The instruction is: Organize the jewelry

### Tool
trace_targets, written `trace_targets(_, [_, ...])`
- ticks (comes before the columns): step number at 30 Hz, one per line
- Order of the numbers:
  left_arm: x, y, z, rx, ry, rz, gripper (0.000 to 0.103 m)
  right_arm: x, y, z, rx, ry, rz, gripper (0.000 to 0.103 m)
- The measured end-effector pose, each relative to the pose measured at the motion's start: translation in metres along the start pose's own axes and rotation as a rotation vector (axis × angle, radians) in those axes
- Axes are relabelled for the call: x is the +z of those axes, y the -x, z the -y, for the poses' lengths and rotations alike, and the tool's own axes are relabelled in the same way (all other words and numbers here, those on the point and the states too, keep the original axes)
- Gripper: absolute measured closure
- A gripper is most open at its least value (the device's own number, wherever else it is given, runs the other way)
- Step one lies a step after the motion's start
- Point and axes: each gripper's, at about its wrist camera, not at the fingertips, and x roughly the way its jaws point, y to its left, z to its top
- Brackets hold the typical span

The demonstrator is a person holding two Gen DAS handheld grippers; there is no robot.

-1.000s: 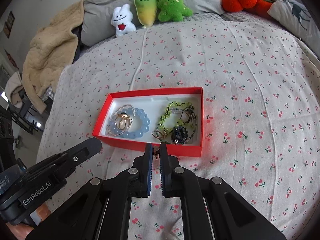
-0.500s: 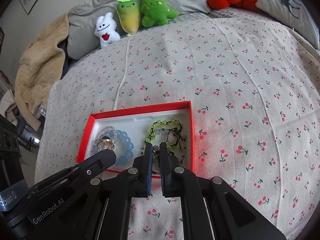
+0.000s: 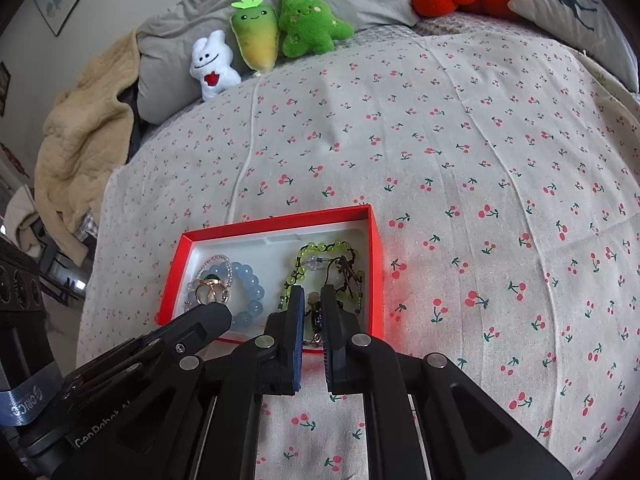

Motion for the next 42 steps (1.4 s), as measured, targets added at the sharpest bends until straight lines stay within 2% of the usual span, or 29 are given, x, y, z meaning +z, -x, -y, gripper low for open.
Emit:
trace_targets(4, [-0.006, 0.010, 0.001, 0.024, -0.030, 0.003, 0.070, -0.003, 0.011, 0.001, 0.011, 0.002, 0.012, 0.073])
trace_targets(12, [-0.024, 0.033, 0.002, 0.062, -0.067, 0.012, 0.055, -0.015, 0.028, 0.004, -0.010, 0.023, 0.010, 0.069])
trace_targets(14, [-0.030, 0.035, 0.003, 0.095, -0.087, 0.008, 0.046, -0.020, 0.033, 0.004, -0.015, 0.031, 0.009, 0.066])
trace_targets(18, [-0.040, 0.042, 0.000, 0.146, -0.101, 0.004, 0.030, -0.032, 0.042, 0.004, -0.036, 0.061, -0.003, 0.051])
trace_targets(20, [-0.045, 0.047, -0.001, 0.171, -0.102, 0.014, 0.017, -0.039, 0.045, 0.004, -0.055, 0.081, -0.011, 0.045])
trace_targets(23, [-0.053, 0.053, -0.004, 0.221, -0.118, 0.016, 0.007, -0.052, 0.047, 0.004, -0.132, 0.114, -0.046, 0.041])
trace_targets(26, [-0.061, 0.054, -0.008, 0.295, -0.124, -0.015, 0.001, -0.064, 0.050, 0.005, -0.153, 0.126, -0.076, 0.038])
trace_targets(31, [-0.080, 0.055, -0.013, 0.400, -0.149, -0.053, 0.001, -0.085, 0.053, 0.006, -0.220, 0.167, -0.094, 0.021])
trace_targets(33, [-0.088, 0.056, -0.014, 0.408, -0.154, -0.066, 0.001, -0.092, 0.053, 0.007, -0.253, 0.177, -0.089, 0.016])
trace_targets(36, [-0.097, 0.059, -0.011, 0.404, -0.171, -0.076, 0.001, -0.101, 0.052, 0.008, -0.289, 0.183, -0.106, 0.001])
trace_targets(42, [-0.106, 0.062, -0.007, 0.411, -0.180, -0.058, 0.001, -0.111, 0.054, -0.002, -0.276, 0.215, -0.116, 0.000])
